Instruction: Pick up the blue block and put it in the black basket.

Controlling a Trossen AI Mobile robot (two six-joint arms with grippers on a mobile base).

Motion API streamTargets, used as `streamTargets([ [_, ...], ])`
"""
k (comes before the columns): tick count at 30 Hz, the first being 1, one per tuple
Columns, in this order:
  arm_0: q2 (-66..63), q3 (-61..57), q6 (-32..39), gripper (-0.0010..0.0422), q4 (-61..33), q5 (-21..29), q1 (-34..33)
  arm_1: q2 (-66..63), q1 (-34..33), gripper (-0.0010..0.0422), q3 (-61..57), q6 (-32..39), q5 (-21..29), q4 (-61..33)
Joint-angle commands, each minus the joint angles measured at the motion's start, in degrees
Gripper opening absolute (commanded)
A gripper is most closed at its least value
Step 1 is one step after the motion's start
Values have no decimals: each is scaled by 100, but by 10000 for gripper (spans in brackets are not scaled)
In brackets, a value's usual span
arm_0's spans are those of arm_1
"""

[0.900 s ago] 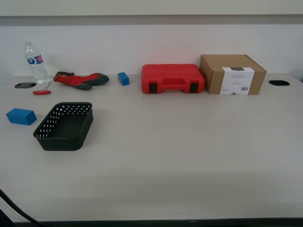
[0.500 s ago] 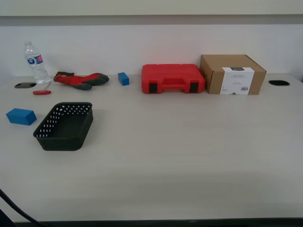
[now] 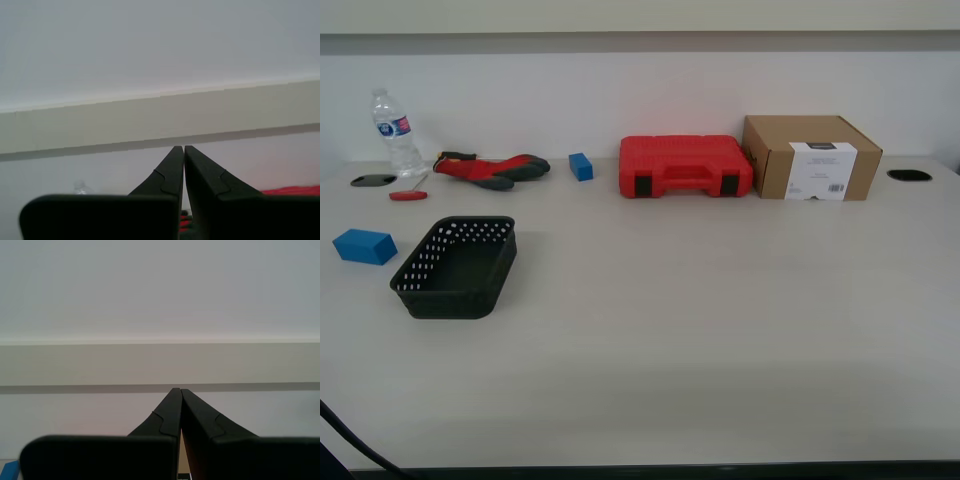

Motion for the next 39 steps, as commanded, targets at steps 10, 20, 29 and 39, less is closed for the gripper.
streamTargets([
  [10,2,9,0,0,11,-2,7,706,444,0,-256,-905,-1910,-2271],
  [20,2,9,0,0,9,-4,7,3713,1580,0,-382,-4072,-1513,-1711],
  [29,2,9,0,0,9,-7,7,4924,1628,0,481,-4087,-1456,-813],
  [39,2,9,0,0,11,-7,4,6279,2026,0,2310,-3978,-83,-1790],
])
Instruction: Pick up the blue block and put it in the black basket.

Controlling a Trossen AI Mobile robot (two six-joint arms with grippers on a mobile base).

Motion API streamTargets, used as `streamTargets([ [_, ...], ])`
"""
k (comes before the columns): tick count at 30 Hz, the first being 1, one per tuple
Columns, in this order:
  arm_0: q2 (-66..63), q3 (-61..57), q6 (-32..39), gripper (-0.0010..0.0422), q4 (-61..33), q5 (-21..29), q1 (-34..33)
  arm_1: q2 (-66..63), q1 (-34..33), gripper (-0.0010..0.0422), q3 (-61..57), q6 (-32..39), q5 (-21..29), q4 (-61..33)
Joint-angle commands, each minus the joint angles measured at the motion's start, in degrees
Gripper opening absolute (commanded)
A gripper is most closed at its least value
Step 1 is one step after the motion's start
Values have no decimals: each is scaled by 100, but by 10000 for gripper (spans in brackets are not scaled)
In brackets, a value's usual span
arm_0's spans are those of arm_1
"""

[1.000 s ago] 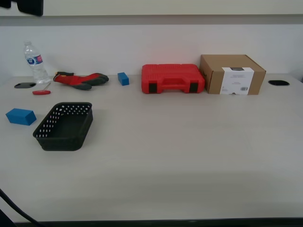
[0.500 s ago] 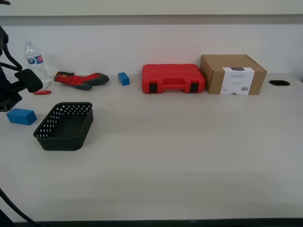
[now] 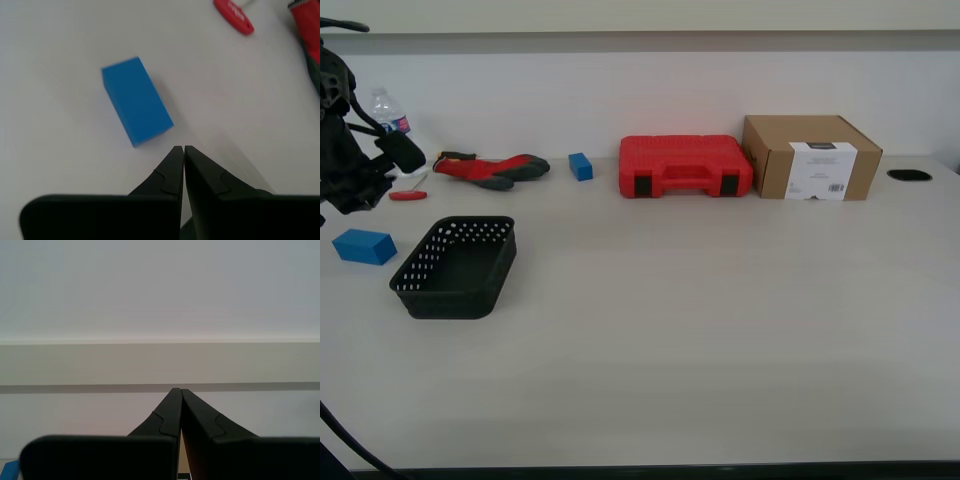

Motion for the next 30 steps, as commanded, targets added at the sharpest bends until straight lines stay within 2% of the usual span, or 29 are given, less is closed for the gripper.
streamTargets([
  [1,2,9,0,0,15,-2,2,450,254,0,573,31,964,-577],
  [2,2,9,0,0,15,-2,4,579,337,0,750,24,1193,-835],
  [4,2,9,0,0,15,-2,4,761,487,0,1023,146,1325,-1373],
  [8,2,9,0,0,15,-2,2,848,872,0,1412,1156,1300,-2256],
  [13,2,9,0,0,15,-2,2,846,1309,0,1729,1298,1867,-2712],
  [18,2,9,0,0,17,-2,4,846,1394,0,2094,1598,2380,-3294],
  [22,2,9,0,0,15,-2,4,844,1388,11,2514,1779,2492,-3936],
  [26,2,9,0,0,15,-2,4,844,1388,68,2916,2024,2483,-4441],
  [28,2,9,0,0,15,-2,2,844,1388,121,3058,2022,2280,-4542],
  [30,2,9,0,0,15,-2,4,844,1381,199,3071,1967,2208,-4529],
])
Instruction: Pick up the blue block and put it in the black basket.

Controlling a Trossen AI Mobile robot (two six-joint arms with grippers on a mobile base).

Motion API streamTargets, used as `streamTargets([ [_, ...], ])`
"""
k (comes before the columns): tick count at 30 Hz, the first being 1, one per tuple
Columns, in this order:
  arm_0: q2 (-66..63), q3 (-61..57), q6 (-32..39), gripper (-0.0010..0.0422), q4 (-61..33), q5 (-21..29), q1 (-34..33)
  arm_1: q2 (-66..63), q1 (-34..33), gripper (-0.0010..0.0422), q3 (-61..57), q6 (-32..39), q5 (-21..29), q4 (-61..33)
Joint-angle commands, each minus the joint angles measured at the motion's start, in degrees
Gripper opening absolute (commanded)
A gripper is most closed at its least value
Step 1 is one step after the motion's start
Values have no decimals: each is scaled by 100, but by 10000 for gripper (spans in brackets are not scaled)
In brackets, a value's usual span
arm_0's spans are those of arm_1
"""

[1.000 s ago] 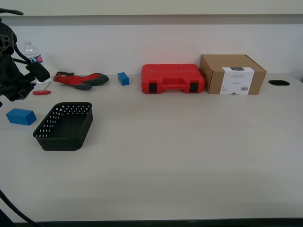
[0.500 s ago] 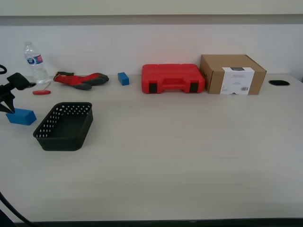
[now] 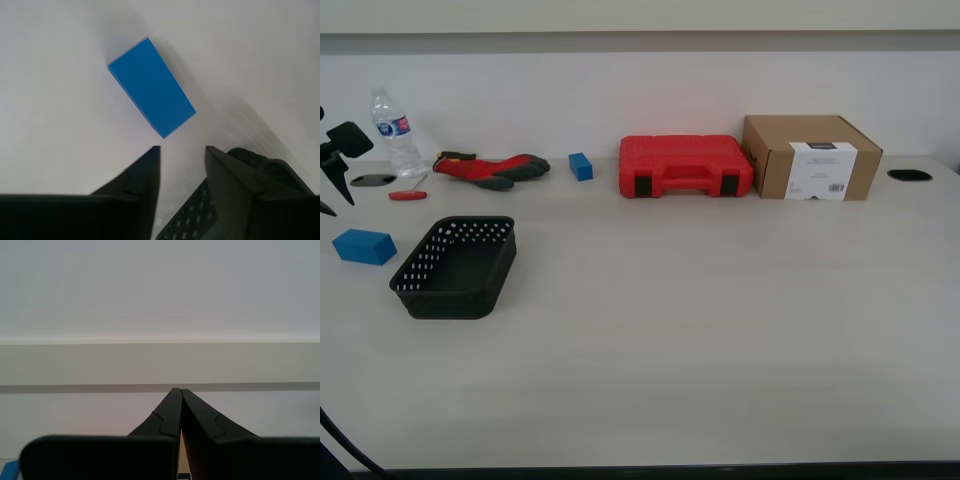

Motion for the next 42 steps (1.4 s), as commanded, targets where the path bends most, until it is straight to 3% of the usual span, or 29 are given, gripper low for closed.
streamTargets([
  [1,2,9,0,0,15,-2,4,2,-2,246,-24,-190,-164,55],
  [3,2,9,0,0,15,-2,2,94,-4,320,-35,-520,-529,208],
  [6,2,9,0,0,2,0,4,485,-28,414,-35,-1233,-629,682],
  [8,2,9,0,0,4,-4,2,876,-98,375,-35,-1526,-636,1158],
  [12,2,9,0,0,13,-4,2,1838,-278,246,337,-1917,-424,1926],
  [16,2,9,-2,0,7,4,2,2640,-455,88,1563,-1674,282,1272],
  [18,2,9,-2,0,-22,0,4,2826,-608,5,2124,-1384,85,671],
  [20,2,9,0,0,-26,0,4,2898,-734,8,2529,-1261,-219,297],
  [25,2,9,0,0,-127,0,4,2387,-1010,-3,2924,-417,-275,-195],
  [29,2,9,0,0,-149,-9,4,1241,-1552,-2,2800,1611,-203,-833],
  [33,2,9,0,0,-170,-11,2,-205,-2162,-2,1912,2559,-258,-1257],
  [37,2,7,0,0,-278,-11,4,-1919,-2726,-2,-4,2575,-831,-839],
  [42,2,7,0,0,-284,-11,2,-2697,-2813,-2,-1989,2120,-964,-197],
])
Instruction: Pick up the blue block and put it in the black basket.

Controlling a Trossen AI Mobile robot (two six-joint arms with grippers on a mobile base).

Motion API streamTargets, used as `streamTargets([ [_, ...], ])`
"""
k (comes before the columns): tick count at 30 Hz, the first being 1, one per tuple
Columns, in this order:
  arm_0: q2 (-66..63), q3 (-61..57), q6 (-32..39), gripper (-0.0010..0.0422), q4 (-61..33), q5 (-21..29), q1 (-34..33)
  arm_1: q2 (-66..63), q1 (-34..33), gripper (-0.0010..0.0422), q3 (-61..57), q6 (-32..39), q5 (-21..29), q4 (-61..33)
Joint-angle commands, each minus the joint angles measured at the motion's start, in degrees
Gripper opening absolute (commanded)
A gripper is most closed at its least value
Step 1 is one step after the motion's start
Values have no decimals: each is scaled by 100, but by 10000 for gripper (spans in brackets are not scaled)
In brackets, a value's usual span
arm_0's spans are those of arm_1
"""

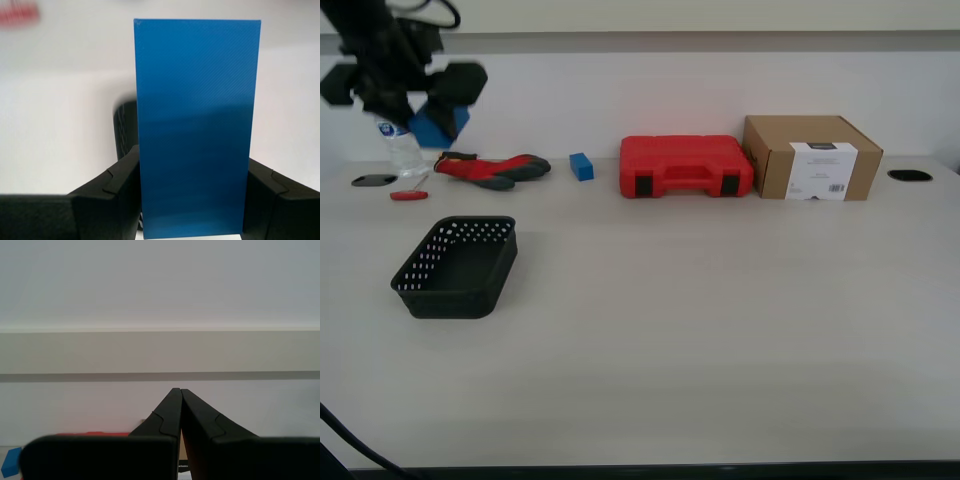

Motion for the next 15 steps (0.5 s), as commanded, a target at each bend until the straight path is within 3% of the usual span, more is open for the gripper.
streamTargets([
  [1,2,7,0,0,0,2,4,-131,2,-2,-1019,-219,31,404],
  [6,2,7,0,0,-2,2,2,-28,-76,-1,-2498,-723,66,1952],
  [11,2,7,0,0,-4,2,4,439,-79,0,-2599,-625,26,2697],
  [15,2,7,0,0,-7,0,7,1110,-87,1,-2109,-472,48,2312],
])
